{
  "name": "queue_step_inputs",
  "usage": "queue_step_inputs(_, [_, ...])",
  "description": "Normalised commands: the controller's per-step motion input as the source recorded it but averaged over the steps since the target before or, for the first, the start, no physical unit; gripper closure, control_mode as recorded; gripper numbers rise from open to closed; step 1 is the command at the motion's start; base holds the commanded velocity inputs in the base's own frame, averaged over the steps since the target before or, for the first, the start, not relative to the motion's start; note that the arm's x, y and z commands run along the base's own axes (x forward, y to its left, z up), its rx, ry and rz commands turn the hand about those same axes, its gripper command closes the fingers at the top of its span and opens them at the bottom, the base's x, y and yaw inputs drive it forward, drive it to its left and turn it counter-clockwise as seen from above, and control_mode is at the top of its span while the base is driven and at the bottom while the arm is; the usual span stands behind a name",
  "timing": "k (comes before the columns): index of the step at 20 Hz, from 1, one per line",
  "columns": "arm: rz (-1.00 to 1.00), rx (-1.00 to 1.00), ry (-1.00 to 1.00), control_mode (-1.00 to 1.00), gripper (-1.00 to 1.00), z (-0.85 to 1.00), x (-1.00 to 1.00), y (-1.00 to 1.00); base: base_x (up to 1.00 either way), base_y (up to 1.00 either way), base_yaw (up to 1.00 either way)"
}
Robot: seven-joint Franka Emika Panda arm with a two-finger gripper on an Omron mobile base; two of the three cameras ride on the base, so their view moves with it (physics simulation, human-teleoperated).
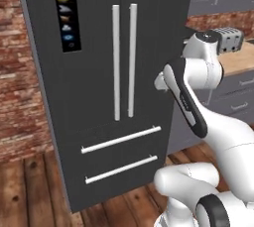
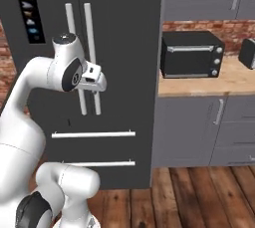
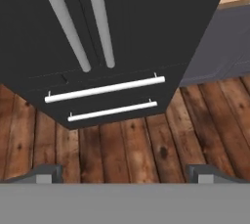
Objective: Retrieve the chicken drumstick from the fridge and place it on the saucepan with marinade on the stove.
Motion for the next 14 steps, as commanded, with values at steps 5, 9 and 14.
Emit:
queue_step_inputs(5, [0.0, 0.0, 0.0, 1.0, -1.0, 0.0, 0.0, 0.0, 0.0, 0.0, 0.31])
queue_step_inputs(9, [0.0, 0.0, 0.0, 1.0, -1.0, 0.0, 0.0, 0.0, 0.0, 0.0, 0.0])
queue_step_inputs(14, [0.0, 0.0, 0.0, 1.0, -1.0, 0.0, 0.0, 0.0, 0.2, 0.0, 0.0])
